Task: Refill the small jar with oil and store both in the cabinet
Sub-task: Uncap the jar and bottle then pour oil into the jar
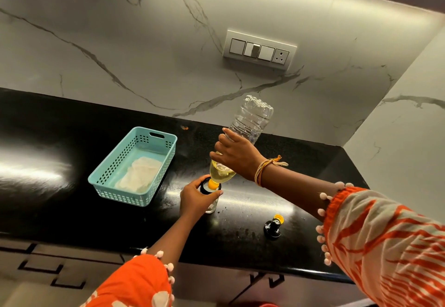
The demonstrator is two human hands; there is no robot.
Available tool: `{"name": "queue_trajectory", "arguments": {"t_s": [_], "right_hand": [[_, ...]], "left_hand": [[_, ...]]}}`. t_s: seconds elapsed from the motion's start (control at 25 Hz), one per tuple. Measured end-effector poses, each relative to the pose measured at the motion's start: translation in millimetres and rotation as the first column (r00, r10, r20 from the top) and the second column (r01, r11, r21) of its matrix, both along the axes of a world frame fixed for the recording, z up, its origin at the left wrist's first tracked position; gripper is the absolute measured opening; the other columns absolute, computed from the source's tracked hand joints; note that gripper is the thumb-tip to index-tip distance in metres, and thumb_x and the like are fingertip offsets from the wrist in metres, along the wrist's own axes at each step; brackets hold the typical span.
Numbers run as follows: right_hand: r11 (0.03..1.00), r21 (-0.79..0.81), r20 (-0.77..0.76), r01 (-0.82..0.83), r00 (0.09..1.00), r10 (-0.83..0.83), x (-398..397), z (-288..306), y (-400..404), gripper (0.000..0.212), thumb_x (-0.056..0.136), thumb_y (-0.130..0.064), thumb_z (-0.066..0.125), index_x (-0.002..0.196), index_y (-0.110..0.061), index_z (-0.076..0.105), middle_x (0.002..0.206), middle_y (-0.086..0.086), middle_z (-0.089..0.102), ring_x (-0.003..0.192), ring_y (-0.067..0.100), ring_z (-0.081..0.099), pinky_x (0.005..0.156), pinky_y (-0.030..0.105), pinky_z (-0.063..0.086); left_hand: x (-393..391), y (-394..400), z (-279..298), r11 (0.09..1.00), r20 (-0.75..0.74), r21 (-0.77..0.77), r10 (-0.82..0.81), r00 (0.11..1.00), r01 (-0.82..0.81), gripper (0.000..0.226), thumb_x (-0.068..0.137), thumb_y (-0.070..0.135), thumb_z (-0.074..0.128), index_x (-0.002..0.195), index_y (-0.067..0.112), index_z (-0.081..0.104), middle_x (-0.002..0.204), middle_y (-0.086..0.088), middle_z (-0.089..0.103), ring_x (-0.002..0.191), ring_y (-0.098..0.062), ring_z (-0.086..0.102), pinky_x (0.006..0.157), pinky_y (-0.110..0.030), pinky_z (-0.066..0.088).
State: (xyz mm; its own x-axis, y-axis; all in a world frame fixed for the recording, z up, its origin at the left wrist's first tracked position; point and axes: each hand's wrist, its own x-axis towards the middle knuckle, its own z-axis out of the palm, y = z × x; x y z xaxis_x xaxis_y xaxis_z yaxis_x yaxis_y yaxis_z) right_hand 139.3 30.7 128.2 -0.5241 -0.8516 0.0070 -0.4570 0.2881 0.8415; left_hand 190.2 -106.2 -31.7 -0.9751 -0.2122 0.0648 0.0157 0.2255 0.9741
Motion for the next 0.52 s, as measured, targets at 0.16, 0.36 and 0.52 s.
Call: {"name": "queue_trajectory", "arguments": {"t_s": [0.16,0.36,0.52], "right_hand": [[1.0,0.004,-0.012,-0.01,1.0,0.01,2.0,0.6,-1.4,0.05,0.078,-0.021,0.072,0.124,-0.025,0.053,0.118,0.002,0.062,0.12,0.028,0.053,0.115,0.047,0.027],[0.999,-0.003,-0.023,-0.034,0.999,0.034,4.2,7.1,-3.4,0.052,0.077,-0.02,0.073,0.125,-0.026,0.053,0.12,0.001,0.062,0.121,0.028,0.053,0.116,0.047,0.026],[0.999,-0.005,-0.032,-0.044,0.999,0.044,4.7,12.9,-4.3,0.05,0.079,-0.02,0.072,0.125,-0.026,0.053,0.12,0.001,0.061,0.121,0.027,0.053,0.115,0.046,0.027]], "left_hand": [[-0.8,-0.1,-0.8,1.0,0.022,0.005,0.003,1.0,-0.003,0.056,0.058,0.031,0.091,0.11,0.026,0.071,0.099,0.009,0.073,0.094,-0.007,0.067,0.08,-0.023,0.053],[-1.8,0.5,-2.3,1.0,0.045,0.009,0.029,0.999,-0.03,0.062,0.056,0.033,0.091,0.113,0.024,0.07,0.098,0.012,0.07,0.093,-0.006,0.064,0.078,-0.021,0.048],[-2.5,1.1,-3.8,0.999,0.049,0.004,0.035,0.998,-0.035,0.06,0.055,0.033,0.092,0.111,0.025,0.071,0.094,0.016,0.068,0.094,-0.006,0.064,0.074,-0.013,0.045]]}}
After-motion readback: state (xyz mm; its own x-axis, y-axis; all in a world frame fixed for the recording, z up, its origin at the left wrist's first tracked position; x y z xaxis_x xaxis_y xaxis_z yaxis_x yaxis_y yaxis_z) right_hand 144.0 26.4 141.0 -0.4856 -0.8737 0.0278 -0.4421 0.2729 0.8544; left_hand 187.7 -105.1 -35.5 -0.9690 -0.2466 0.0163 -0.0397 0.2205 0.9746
